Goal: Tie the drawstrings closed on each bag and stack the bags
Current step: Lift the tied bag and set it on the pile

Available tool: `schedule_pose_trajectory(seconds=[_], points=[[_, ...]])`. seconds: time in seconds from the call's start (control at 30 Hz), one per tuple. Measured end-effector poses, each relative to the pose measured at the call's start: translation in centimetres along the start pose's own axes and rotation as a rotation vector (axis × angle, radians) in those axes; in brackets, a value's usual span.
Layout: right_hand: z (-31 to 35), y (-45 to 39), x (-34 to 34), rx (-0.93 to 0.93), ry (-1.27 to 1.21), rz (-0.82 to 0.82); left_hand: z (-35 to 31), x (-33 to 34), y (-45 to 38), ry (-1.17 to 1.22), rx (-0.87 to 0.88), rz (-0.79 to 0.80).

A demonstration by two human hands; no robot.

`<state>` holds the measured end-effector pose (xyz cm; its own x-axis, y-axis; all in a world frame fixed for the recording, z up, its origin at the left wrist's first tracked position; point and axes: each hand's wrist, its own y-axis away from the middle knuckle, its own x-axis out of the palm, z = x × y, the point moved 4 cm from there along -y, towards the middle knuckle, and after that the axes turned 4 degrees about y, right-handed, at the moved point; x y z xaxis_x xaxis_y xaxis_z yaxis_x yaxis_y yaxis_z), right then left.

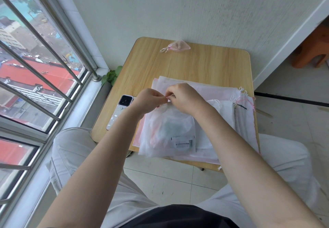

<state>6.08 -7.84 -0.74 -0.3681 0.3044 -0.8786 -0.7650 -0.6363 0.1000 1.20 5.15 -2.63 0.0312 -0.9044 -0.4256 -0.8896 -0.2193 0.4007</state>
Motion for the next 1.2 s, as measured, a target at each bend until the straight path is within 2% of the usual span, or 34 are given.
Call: schedule_pose_trajectory(seconds=[0.2, 0.37, 0.43, 0.5, 0.63, 0.83, 1.03, 1.2], points=[[-1.0, 0.1, 0.1, 0.126, -0.223, 0.197, -0.5, -0.2, 0.2, -0.23, 0.217, -0.124], [-2.1, 0.4, 1.0, 0.308, -0.721, 0.263, 0.1, 0.0, 0.6, -0.201, 0.442, -0.317], [-2.4, 0.4, 1.3, 0.342, -0.818, 0.264, 0.2, 0.0, 0.9, -0.174, 0.448, -0.368], [-2.5, 0.4, 1.4, 0.355, -0.86, 0.252, 0.2, 0.4, 1.1, -0.13, 0.422, -0.328], [-2.6, 0.6, 1.2, 0.392, -0.885, 0.216, 0.1, 1.0, 1.4, -0.074, 0.352, -0.256], [-2.6, 0.6, 1.2, 0.398, -0.888, 0.207, 0.1, 0.8, 0.7, -0.198, 0.345, -0.278], [-4.8, 0.5, 0.3, 0.488, -0.564, -0.117, 0.9, -0.2, 0.2, -0.332, 0.27, -0.255], [-4.8, -0.2, 0.7, 0.451, -0.464, -0.176, 0.6, -1.0, -0.1, -0.463, 0.146, -0.218]])
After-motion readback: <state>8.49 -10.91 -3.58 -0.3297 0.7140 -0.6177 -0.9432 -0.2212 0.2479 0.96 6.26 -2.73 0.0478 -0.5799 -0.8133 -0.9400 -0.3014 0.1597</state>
